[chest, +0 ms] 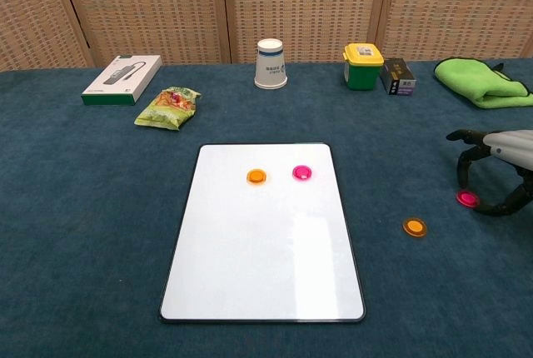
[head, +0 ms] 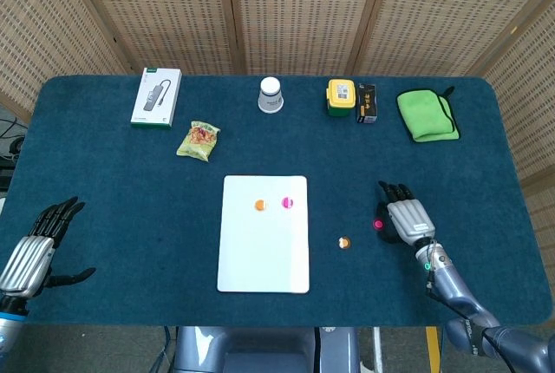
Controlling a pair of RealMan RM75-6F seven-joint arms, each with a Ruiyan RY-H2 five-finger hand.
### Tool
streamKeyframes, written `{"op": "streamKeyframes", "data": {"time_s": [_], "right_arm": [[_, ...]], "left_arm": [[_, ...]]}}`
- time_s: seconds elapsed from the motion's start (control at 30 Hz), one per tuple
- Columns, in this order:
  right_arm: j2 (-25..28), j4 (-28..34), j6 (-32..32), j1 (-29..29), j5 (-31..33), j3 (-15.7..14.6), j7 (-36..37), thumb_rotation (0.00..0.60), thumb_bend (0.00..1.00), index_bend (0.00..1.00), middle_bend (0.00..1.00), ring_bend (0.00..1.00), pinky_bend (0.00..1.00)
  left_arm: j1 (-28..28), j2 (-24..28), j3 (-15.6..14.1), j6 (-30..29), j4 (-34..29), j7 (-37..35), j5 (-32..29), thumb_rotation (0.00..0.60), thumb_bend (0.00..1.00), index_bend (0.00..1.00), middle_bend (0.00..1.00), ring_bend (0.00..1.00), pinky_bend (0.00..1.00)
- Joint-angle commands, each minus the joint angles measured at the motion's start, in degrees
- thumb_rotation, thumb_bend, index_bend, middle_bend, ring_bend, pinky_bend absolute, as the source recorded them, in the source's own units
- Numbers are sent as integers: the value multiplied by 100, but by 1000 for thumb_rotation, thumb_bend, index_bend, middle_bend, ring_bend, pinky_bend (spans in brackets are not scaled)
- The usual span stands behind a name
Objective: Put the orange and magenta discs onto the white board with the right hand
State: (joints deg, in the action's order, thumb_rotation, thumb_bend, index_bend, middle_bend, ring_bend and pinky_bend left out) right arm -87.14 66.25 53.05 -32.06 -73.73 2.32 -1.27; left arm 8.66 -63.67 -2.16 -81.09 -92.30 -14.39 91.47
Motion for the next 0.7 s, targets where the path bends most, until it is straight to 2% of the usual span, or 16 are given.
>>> {"op": "streamKeyframes", "data": {"time_s": [0.03,0.53,0.6,0.7], "right_arm": [[-16,-20,-13,2,-18,12,14,600,337,429,0,0,7],[-120,-169,-162,-5,-33,93,-2,600,337,430,0,0,7],[-126,-199,-183,7,-23,94,2,600,338,445,0,0,7],[-133,-230,-204,22,-28,96,25,600,339,527,0,0,7]], "left_arm": [[1,3,4,1,-3,-7,-7,600,0,0,0,0,0],[-2,2,3,1,2,1,-7,600,0,0,0,0,0],[0,2,4,2,2,5,-7,600,0,0,0,0,0],[0,0,4,3,2,8,-6,600,0,0,0,0,0]]}}
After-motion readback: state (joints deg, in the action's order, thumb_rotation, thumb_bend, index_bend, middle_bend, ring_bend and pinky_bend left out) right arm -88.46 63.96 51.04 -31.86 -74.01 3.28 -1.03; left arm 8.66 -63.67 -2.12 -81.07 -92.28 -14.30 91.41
